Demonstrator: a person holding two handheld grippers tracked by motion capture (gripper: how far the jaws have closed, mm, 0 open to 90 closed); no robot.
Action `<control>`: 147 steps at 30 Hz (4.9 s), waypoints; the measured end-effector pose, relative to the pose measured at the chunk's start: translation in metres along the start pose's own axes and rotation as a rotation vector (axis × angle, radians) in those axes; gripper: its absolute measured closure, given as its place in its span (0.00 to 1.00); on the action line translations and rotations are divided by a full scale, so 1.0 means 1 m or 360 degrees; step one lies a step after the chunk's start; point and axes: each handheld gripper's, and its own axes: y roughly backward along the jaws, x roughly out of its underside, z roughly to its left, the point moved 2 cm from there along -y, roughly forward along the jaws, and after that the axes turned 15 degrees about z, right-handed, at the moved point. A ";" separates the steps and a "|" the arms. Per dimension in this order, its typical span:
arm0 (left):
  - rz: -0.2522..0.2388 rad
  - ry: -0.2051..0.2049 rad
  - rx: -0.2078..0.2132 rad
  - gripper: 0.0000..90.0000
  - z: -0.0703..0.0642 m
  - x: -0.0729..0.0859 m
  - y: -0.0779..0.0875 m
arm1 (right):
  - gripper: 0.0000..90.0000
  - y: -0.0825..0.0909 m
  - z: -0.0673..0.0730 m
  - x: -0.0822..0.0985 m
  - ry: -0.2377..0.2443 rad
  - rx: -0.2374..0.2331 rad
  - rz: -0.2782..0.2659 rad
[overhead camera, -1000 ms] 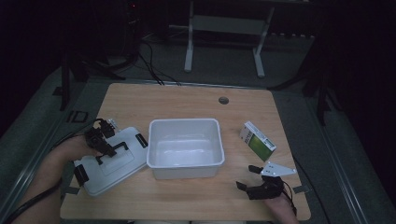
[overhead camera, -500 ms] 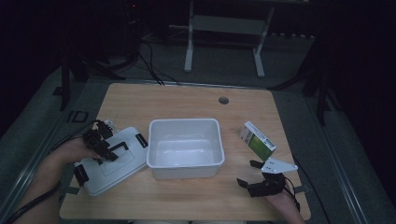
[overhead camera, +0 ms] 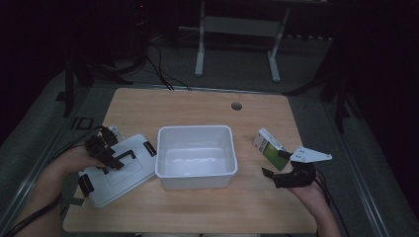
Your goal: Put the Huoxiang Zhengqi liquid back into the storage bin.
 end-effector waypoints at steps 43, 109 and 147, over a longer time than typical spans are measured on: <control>0.0042 -0.0055 0.0030 0.32 -0.003 -0.003 -0.004 | 0.41 -0.050 -0.099 -0.051 -0.0116 0.0027 0.0865; 0.0105 -0.0067 0.0030 0.32 -0.003 -0.004 -0.006 | 0.70 -0.024 -0.037 -0.100 0.0801 -0.0129 0.1407; 0.0121 -0.0078 -0.0008 0.32 -0.005 -0.001 -0.003 | 0.71 -0.006 0.075 -0.207 0.1224 -0.0245 0.1253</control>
